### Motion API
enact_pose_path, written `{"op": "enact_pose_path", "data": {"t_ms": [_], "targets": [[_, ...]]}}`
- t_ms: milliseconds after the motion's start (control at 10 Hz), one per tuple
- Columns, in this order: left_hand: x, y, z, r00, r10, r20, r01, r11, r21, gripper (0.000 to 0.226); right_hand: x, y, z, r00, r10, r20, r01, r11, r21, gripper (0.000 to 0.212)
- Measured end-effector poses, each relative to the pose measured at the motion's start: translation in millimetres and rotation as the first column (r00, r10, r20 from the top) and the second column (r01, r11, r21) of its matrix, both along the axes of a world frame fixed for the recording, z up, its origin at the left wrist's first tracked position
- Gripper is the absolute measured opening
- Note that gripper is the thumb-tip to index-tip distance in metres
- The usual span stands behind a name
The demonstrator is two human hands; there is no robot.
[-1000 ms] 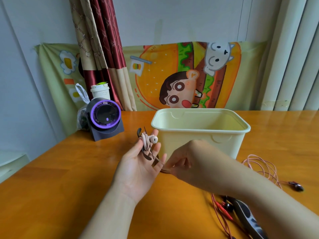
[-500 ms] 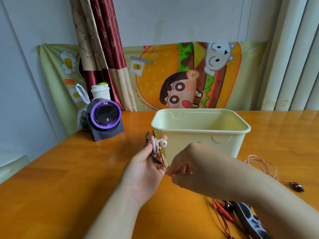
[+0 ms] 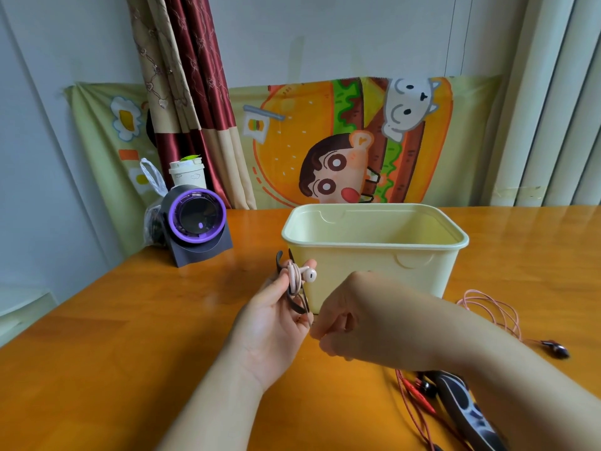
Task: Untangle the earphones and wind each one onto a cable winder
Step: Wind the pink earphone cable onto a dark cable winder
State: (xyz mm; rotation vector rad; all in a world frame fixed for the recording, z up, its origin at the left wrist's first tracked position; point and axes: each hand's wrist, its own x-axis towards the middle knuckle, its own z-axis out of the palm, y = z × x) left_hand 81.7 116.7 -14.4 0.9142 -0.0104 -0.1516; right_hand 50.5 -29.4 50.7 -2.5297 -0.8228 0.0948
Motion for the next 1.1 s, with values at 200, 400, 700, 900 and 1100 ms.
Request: {"op": "enact_pose_path", "data": {"t_ms": [200,400,700,900,1100], "targets": [[-0.5,-1.2,-0.3,0.999,0.024,0.048,-0.023,1.0,-0.011,0.019,0.8,-9.7,13.5,0.989,-0.044,0.141,0.016,0.981,0.194,0.016],[-10.5,-7.4,-0.9,0.936,-0.11,0.336,-0.041,0.91,0.412,0.026,14.6,-11.8,9.8,0.936,-0.289,0.201,0.175,0.878,0.446,0.011],[-14.8,-4.9,0.0,0.901,-0.297,0.316,0.028,0.767,0.64,0.021,20.2,-13.4,4.9,0.921,-0.283,0.268,0.219,0.945,0.244,0.008],[-14.7,-7.4,-2.7,0.888,-0.303,0.345,-0.047,0.688,0.724,0.011,21.4,-6.9,-4.3,0.923,-0.212,0.323,0.172,0.974,0.148,0.009],[-11.6,-5.2,-7.1,0.93,-0.225,0.292,-0.091,0.628,0.773,0.032,21.0,-8.0,-3.9,0.967,-0.147,0.211,0.12,0.984,0.134,0.009]]}}
